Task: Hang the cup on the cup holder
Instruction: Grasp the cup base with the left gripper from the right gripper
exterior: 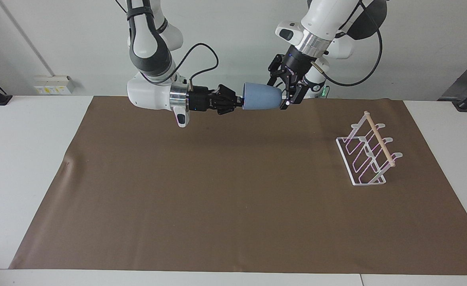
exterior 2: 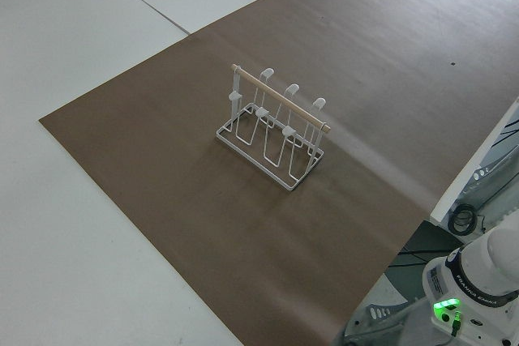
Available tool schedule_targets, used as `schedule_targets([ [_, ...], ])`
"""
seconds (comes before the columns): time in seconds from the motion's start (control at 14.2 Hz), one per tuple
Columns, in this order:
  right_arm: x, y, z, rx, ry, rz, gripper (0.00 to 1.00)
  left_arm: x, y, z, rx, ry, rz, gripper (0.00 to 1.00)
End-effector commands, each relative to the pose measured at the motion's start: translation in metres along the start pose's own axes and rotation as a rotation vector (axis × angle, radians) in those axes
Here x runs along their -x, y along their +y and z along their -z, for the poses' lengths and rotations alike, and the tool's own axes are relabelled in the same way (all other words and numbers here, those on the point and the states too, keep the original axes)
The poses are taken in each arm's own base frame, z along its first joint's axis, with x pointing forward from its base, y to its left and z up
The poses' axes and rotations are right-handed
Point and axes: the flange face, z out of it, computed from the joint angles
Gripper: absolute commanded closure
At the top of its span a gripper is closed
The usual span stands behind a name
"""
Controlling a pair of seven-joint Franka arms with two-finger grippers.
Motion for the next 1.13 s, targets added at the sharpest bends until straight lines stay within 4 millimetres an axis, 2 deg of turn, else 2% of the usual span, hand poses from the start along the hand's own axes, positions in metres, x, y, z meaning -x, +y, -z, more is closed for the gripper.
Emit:
schedule_targets([
  [0.0, 0.010, 0.000, -0.002, 0.018, -0.006, 0.033, 1.00, -0.009, 0.008, 0.000, 0.001, -0.009, -0.016, 0.00],
  [0.28, 0.011, 0.000, -0.002, 0.016, -0.011, 0.035, 1.00, -0.008, 0.018, -0.003, 0.024, -0.042, -0.030, 0.00],
  [0.78, 0.007, -0.002, 0.008, -0.002, -0.021, 0.032, 1.00, -0.019, 0.030, -0.006, 0.027, -0.032, -0.054, 0.00],
  [0.92, 0.007, -0.002, 0.008, -0.002, -0.021, 0.032, 1.00, -0.026, 0.042, -0.010, 0.035, -0.033, -0.074, 0.00],
  [1.06, 0.007, -0.002, 0.009, -0.002, -0.019, 0.032, 1.00, -0.027, 0.045, -0.009, 0.034, -0.031, -0.077, 0.00],
])
